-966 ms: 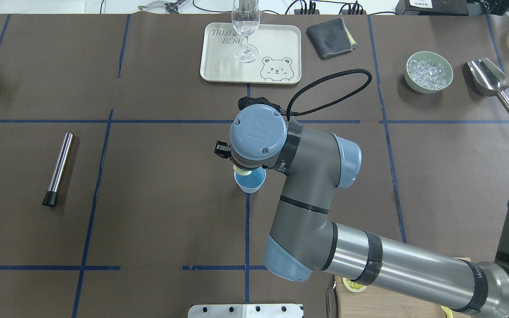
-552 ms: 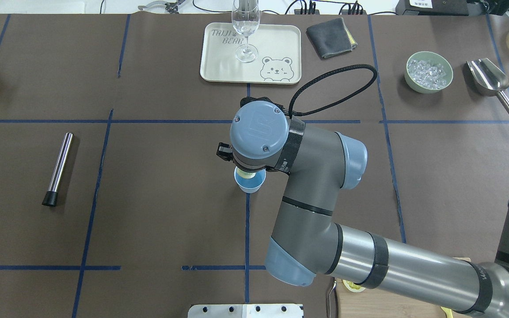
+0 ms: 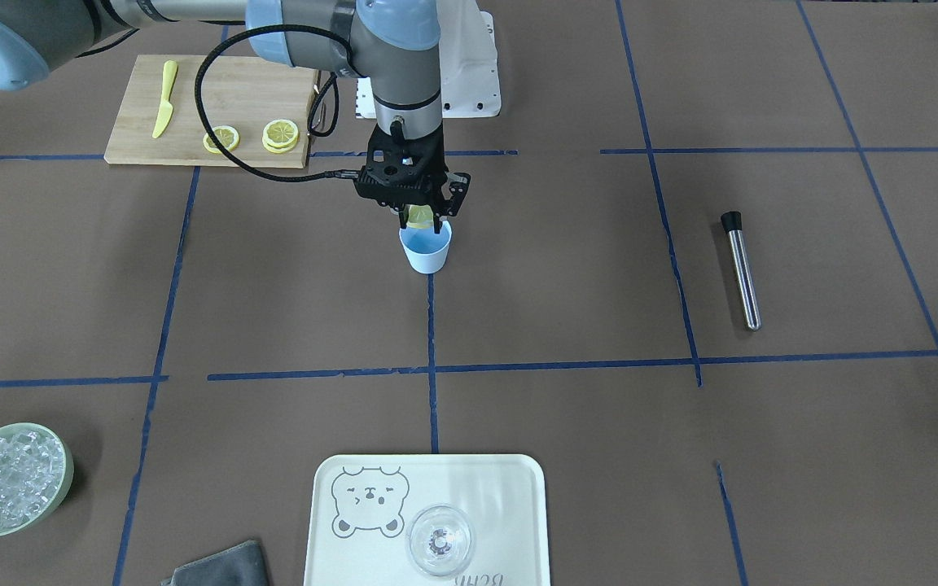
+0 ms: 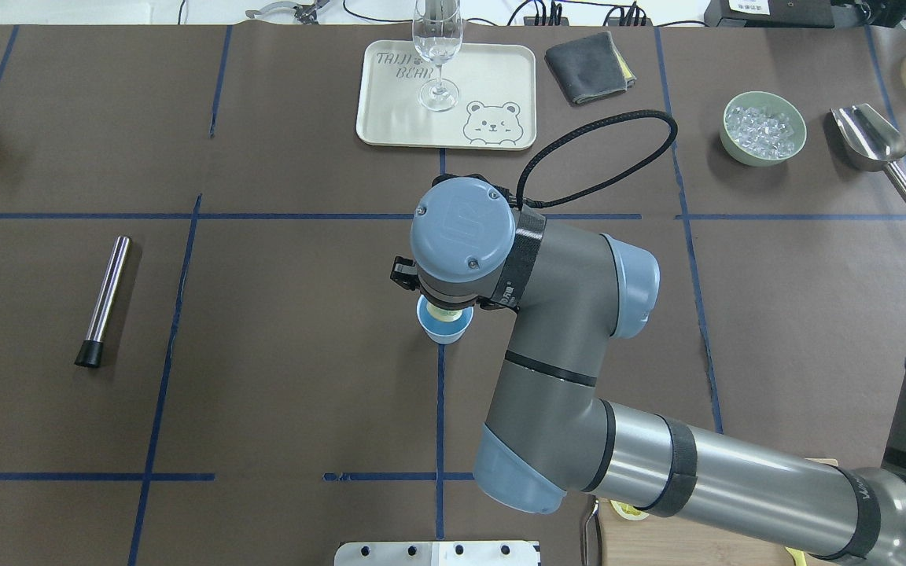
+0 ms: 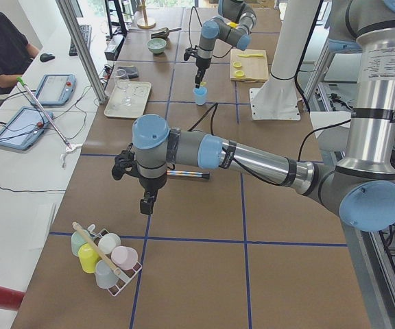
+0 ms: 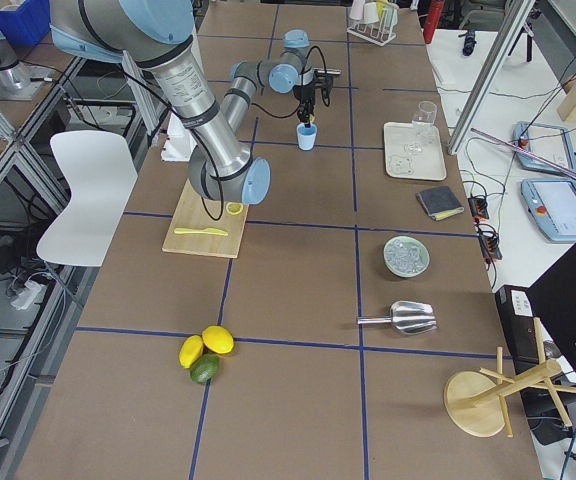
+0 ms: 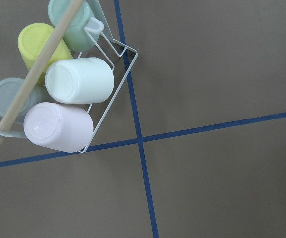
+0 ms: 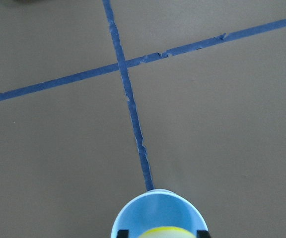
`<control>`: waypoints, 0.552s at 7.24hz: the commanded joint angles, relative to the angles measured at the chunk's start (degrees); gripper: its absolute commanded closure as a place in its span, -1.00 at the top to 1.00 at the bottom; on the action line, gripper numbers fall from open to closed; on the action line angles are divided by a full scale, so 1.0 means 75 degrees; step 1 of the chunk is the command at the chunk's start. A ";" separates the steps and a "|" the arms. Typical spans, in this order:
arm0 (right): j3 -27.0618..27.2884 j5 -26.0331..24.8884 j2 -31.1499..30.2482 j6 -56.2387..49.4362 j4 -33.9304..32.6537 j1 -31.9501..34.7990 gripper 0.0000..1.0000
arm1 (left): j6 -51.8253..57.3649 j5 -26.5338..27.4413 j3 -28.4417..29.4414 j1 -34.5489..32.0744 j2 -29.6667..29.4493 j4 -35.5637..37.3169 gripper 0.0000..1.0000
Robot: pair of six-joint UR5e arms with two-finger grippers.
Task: Squeeze lemon into cup
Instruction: 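Lower the lemon slice into the blue cup and release it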
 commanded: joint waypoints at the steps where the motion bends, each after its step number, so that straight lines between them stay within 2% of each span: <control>1: -0.0010 0.0003 -0.0004 -0.0004 0.0032 0.0000 0.74 | 0.0000 -0.0001 0.0015 -0.0001 -0.0028 0.0002 1.00; 2: -0.0010 0.0003 -0.0004 -0.0004 0.0032 0.0000 0.90 | 0.0000 -0.0001 0.0003 -0.0001 -0.0040 0.0002 1.00; 4: 0.0013 0.0003 0.0008 -0.0004 0.0056 0.0000 0.99 | 0.0000 0.0011 0.0003 -0.0001 -0.0074 0.0002 1.00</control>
